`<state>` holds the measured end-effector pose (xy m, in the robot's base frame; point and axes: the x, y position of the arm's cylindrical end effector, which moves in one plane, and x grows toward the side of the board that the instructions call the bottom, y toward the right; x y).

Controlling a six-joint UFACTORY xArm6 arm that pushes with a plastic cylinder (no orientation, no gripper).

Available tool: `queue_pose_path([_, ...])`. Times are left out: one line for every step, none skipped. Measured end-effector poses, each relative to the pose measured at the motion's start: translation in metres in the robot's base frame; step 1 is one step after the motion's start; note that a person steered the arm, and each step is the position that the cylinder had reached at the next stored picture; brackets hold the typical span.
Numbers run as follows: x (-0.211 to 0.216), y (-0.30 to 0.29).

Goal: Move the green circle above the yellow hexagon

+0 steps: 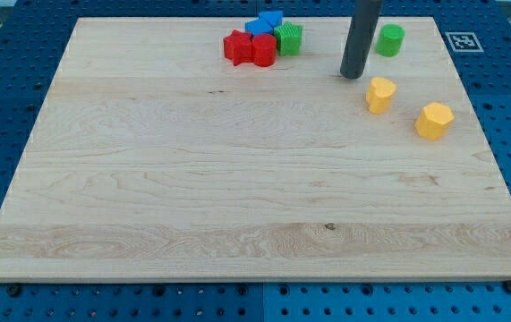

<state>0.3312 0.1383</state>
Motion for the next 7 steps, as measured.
queue_pose_path([0.029,0.028])
queue_pose_path([0.058,0.056])
queue_pose_path([0.063,0.059])
queue_pose_path([0.040,0.033])
queue_pose_path([-0.007,0.011])
queue_pose_path([-0.060,0.011])
queue_pose_path([-0.089,0.021])
